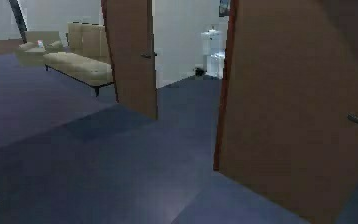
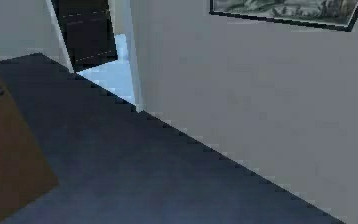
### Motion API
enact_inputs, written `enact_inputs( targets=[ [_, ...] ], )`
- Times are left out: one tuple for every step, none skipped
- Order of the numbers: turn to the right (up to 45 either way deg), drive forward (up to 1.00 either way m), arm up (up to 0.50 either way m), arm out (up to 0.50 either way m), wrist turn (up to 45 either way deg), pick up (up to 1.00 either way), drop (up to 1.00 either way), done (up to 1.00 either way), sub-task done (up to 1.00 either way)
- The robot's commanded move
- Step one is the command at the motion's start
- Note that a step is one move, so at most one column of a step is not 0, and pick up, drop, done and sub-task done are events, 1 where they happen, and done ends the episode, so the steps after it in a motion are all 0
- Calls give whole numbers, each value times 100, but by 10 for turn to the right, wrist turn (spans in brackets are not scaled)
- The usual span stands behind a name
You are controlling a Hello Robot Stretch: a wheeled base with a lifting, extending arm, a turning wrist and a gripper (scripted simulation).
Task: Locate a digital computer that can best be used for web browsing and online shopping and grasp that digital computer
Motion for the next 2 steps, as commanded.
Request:
enact_inputs(
  targets=[
    [390,0,0,0,0,0,0,0,0],
    [0,20,0,0,0,0,0,0,0]
  ],
)
